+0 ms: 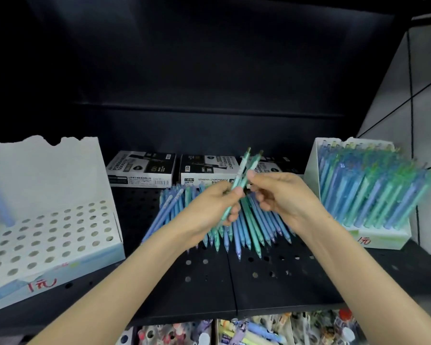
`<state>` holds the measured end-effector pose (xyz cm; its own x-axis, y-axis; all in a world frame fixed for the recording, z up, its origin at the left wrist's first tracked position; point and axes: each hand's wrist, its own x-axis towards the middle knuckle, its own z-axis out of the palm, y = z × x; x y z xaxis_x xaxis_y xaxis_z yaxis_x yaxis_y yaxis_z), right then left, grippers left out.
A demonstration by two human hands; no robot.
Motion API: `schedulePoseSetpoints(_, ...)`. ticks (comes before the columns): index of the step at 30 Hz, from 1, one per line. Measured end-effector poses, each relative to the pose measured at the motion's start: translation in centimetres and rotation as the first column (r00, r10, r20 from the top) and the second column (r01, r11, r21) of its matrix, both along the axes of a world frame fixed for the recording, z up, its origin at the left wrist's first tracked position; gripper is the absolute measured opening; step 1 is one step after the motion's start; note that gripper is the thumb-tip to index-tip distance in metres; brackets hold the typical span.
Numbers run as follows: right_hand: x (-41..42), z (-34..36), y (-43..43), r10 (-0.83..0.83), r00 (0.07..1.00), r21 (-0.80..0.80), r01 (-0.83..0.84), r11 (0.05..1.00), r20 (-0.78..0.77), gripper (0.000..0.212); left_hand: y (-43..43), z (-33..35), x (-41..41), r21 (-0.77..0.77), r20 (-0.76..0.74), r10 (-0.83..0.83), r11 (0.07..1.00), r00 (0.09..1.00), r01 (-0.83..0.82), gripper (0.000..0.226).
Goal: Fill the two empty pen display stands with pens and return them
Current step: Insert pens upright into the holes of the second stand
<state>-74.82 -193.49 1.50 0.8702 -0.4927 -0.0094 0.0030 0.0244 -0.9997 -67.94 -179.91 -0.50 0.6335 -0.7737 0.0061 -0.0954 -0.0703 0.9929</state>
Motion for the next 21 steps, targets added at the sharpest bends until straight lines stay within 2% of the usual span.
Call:
schedulePoseSetpoints(1, -0.1, -0.3, -0.7, -0.051, 0.998, -0.100, 0.047, 0.994, -0.036, 0.021, 0.1, 0.1, 0.3, -0.015, -0.010, 0.009, 1.000, 1.000, -0.009, 0.020)
schedulePoseSetpoints(2, -0.1, -0.7, -1.5, -0.123, 0.987, -0.293, 0.089, 0.952, -0.102, 0.026, 0.2, 0.2, 0.6, -0.035, -0.027, 0.019, 0.999, 0.999, -0.020, 0.019)
schedulePoseSetpoints(3, -0.1, -1.3, -2.2, -0.222, 0.956, -0.548, 0.084, 0.832, -0.190, 0.031, 0.4, 0.4, 0.9, -0.060, -0.052, 0.028, 0.998, 0.998, -0.031, 0.018)
schedulePoseSetpoints(4, -0.1, -1.9, -2.8, -0.327, 0.908, -0.753, 0.018, 0.657, -0.263, 0.035, 0.5, 0.5, 1.1, -0.090, -0.085, 0.033, 0.995, 0.996, -0.041, 0.016)
schedulePoseSetpoints(5, -0.1, -2.3, -2.9, -0.407, 0.856, -0.860, -0.083, 0.503, -0.320, 0.038, 0.7, 0.5, 1.4, -0.122, -0.118, 0.036, 0.991, 0.992, -0.051, 0.015)
schedulePoseSetpoints(6, -0.1, -2.5, -2.8, -0.444, 0.820, -0.890, -0.160, 0.427, -0.361, 0.038, 0.9, 0.5, 1.7, -0.156, -0.151, 0.036, 0.986, 0.988, -0.060, 0.014)
schedulePoseSetpoints(7, -0.1, -2.7, -2.5, -0.445, 0.805, -0.885, -0.198, 0.422, -0.392, 0.038, 1.0, 0.5, 1.8, -0.195, -0.183, 0.031, 0.978, 0.983, -0.067, 0.014)
schedulePoseSetpoints(8, 0.1, -2.8, -2.3, -0.427, 0.802, -0.865, -0.207, 0.458, -0.418, 0.040, 1.1, 0.6, 1.9, -0.235, -0.210, 0.024, 0.969, 0.977, -0.074, 0.014)
schedulePoseSetpoints(10, 0.4, -2.8, -2.5, -0.373, 0.818, -0.785, -0.148, 0.601, -0.439, 0.051, 1.4, 0.7, 1.9, -0.286, -0.233, 0.022, 0.954, 0.972, -0.090, 0.013)
schedulePoseSetpoints(12, 0.7, -2.7, -2.8, -0.312, 0.846, -0.688, -0.086, 0.721, -0.433, 0.040, 1.5, 0.9, 1.9, -0.313, -0.237, 0.035, 0.943, 0.971, -0.110, 0.012)
schedulePoseSetpoints(15, 1.0, -2.6, -2.9, -0.276, 0.841, -0.621, -0.088, 0.779, -0.466, 0.029, 1.6, 1.0, 1.9, -0.330, -0.241, 0.054, 0.934, 0.969, -0.134, 0.015)
schedulePoseSetpoints(17, 1.2, -2.6, -3.0, -0.261, 0.840, -0.574, -0.072, 0.816, -0.476, 0.042, 1.6, 1.0, 1.8, -0.321, -0.230, 0.080, 0.935, 0.970, -0.153, 0.017)
schedulePoseSetpoints(18, 1.2, -2.6, -3.0, -0.250, 0.844, -0.561, -0.070, 0.825, -0.474, 0.037, 1.7, 1.1, 1.7, -0.317, -0.226, 0.091, 0.935, 0.970, -0.161, 0.017)
schedulePoseSetpoints(19, 1.2, -2.4, -3.1, -0.251, 0.852, -0.566, -0.063, 0.822, -0.460, 0.024, 1.7, 1.1, 1.7, -0.317, -0.227, 0.096, 0.934, 0.969, -0.167, 0.017)
schedulePoseSetpoints(21, 0.9, -2.0, -3.1, -0.250, 0.889, -0.574, -0.018, 0.818, -0.383, 0.029, 2.0, 1.2, 1.6, -0.319, -0.232, 0.102, 0.932, 0.967, -0.175, 0.016)
